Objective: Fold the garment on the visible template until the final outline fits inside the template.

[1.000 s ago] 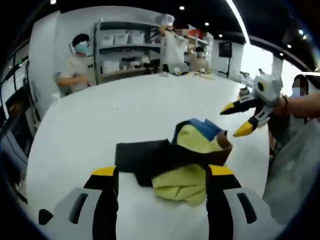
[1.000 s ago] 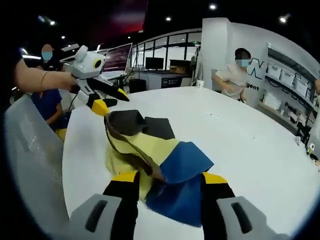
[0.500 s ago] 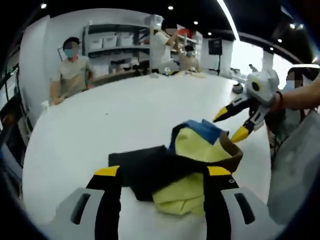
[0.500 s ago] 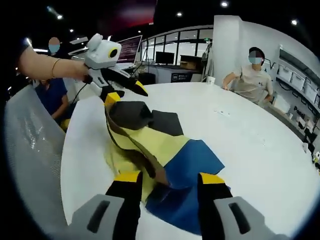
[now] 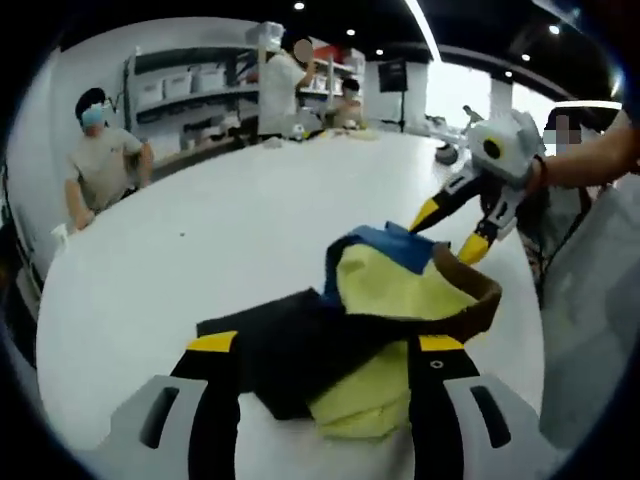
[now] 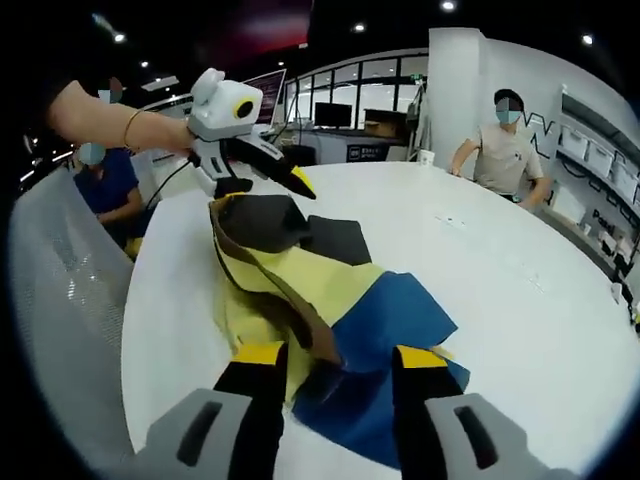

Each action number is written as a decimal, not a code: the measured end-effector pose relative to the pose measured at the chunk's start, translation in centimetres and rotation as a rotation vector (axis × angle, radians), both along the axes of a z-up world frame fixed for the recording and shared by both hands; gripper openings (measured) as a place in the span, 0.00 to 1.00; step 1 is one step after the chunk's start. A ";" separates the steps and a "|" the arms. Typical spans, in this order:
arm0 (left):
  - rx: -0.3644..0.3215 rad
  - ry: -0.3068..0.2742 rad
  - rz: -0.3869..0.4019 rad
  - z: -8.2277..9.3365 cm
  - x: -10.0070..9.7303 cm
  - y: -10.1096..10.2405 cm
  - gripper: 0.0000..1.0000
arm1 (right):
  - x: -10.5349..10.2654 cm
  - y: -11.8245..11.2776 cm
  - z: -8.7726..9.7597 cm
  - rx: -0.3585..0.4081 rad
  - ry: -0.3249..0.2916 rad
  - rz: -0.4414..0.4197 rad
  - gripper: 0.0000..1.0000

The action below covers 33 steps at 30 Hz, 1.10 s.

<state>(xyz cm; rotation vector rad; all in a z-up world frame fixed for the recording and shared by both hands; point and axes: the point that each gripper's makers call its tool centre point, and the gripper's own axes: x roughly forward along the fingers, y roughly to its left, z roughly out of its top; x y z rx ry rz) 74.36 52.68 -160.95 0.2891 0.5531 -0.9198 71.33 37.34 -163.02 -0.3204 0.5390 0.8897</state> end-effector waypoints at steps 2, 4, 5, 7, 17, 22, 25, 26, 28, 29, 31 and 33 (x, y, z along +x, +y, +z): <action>0.004 0.008 -0.007 -0.2 0.1 -0.1 0.61 | -0.1 0.1 -0.1 0.000 0.000 0.002 0.35; 0.003 0.012 -0.008 -0.5 0.4 -0.1 0.56 | -0.3 0.1 -0.3 -0.006 0.003 0.012 0.33; -0.001 0.013 -0.011 -0.5 0.5 -0.1 0.53 | -0.3 0.1 -0.4 -0.009 0.004 0.015 0.31; -0.015 0.025 -0.032 -0.4 0.4 -0.6 0.45 | -0.4 0.1 -0.9 -0.032 0.002 0.032 0.28; -0.001 0.085 -0.060 -1.9 0.2 -1.1 0.20 | 0.3 0.1 -0.6 -0.053 -0.035 0.052 0.10; 0.047 0.135 -0.081 -2.8 -1.1 -0.9 0.13 | 0.8 -0.5 -1.0 0.002 0.015 -0.024 0.10; 0.048 0.112 -0.071 -2.6 -0.8 -0.8 0.21 | 1.0 -0.4 -0.9 -0.008 0.001 -0.017 0.14; 0.047 0.107 -0.070 -2.5 -0.7 -0.8 0.25 | 1.0 -0.4 -0.8 -0.014 -0.008 -0.013 0.15; 0.027 0.061 -0.086 -2.1 -0.1 -1.0 0.30 | 0.8 0.1 -0.5 -0.013 -0.019 0.015 0.14; 0.017 0.072 -0.082 -2.2 0.2 -0.9 0.28 | 0.8 0.4 -0.8 -0.014 -0.012 0.035 0.12; 0.021 0.104 -0.081 -2.5 -0.1 -1.1 0.21 | 0.7 0.8 -1.3 -0.029 0.002 0.050 0.09; 0.026 0.110 -0.083 -2.6 -0.3 -1.4 0.16 | 0.5 1.1 -1.4 -0.026 0.012 0.053 0.08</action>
